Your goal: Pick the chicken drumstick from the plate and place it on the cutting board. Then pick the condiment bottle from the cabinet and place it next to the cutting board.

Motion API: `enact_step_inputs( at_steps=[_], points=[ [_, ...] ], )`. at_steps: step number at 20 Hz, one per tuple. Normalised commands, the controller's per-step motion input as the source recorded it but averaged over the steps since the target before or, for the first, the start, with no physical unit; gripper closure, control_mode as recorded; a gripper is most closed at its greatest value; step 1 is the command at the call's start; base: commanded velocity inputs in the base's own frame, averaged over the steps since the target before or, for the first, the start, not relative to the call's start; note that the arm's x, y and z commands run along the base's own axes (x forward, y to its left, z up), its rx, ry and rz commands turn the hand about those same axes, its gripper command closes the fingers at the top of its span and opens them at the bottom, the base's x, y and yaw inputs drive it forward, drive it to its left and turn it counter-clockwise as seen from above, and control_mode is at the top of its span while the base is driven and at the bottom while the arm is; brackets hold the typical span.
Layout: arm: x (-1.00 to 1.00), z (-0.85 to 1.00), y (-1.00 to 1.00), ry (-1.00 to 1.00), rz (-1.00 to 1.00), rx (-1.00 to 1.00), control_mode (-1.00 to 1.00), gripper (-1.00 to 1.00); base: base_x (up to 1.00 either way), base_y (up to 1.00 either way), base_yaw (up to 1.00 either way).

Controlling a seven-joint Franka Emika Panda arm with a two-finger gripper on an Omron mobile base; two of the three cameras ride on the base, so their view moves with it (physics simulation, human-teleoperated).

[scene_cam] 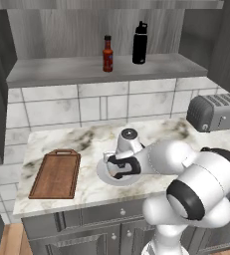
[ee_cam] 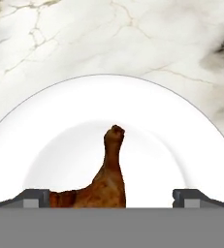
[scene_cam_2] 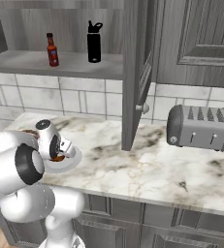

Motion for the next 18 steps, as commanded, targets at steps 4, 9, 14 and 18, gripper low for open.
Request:
enact_step_inputs(
  at_steps=[4, 9, 14, 18],
  points=[
    [0.06, -0.09, 0.07, 0.0, -0.04, 0.0, -1.0, -1.0, 0.0, 0.0, 0.0],
    [0.03, -0.13, 0.09, 0.0, -0.04, 0.0, -1.0, -1.0, 0.0, 0.0, 0.0],
    [0.04, -0.14, 0.04, 0.0, -0.02, 0.0, -1.0, -1.0, 0.0, 0.0, 0.0],
    [0.07, -0.16, 0.05, 0.0, -0.01, 0.0, -1.0, -1.0, 0.0, 0.0, 0.0]
  ],
)
